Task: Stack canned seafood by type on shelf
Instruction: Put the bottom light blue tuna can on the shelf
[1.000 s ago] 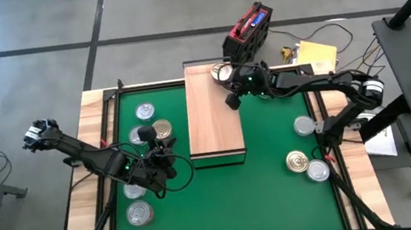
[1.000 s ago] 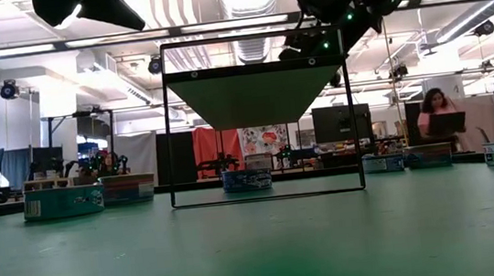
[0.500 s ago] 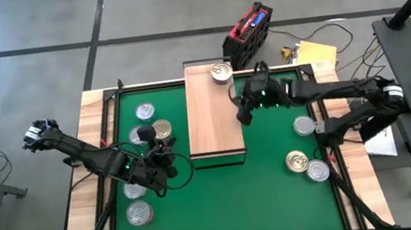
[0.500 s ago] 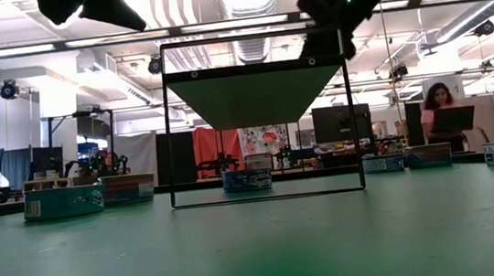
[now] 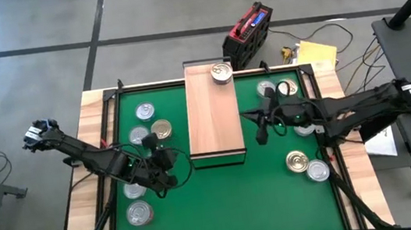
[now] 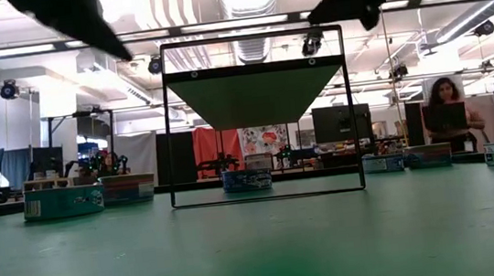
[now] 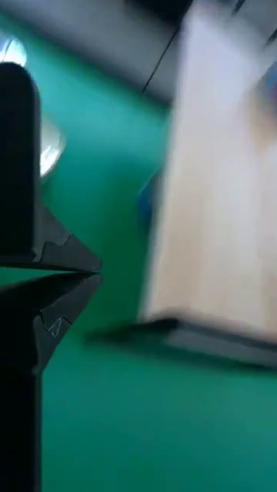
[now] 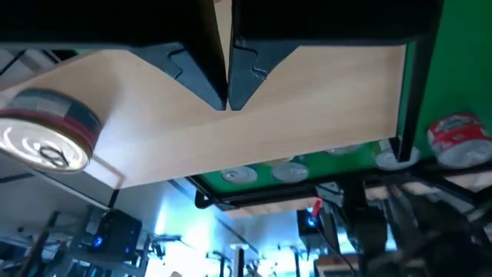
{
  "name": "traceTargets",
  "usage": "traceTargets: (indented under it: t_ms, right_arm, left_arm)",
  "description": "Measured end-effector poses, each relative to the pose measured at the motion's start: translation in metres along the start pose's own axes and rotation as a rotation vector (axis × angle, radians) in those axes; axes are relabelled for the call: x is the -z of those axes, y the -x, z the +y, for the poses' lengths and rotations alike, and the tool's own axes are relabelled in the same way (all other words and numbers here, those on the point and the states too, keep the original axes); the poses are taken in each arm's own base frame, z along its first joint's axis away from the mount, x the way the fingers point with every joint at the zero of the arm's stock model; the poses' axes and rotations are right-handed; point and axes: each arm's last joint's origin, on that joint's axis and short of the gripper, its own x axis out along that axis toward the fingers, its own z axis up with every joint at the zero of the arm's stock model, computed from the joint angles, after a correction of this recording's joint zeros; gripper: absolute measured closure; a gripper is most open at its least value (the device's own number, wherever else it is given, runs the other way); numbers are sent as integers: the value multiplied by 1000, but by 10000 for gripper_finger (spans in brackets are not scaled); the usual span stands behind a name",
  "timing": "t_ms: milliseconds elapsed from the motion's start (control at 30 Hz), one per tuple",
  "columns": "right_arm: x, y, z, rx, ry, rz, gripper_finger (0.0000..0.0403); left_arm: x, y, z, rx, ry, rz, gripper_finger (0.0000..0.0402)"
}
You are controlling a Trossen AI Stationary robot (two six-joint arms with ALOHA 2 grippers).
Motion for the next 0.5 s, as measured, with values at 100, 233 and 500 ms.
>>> traceTargets:
  t_ms: [100,233,500]
  right_arm:
    - [9,5,0,-15,-15,-40,394]
    - [16,6,-1,-21,-12,-62,394]
    - [10,7,1,-86,-8,-73,394]
  left_arm:
    - [7,0,-1,96,156,124,401]
    - [23,0,4,64,304,291,401]
    - [63,-20,15,-82,387,454,401]
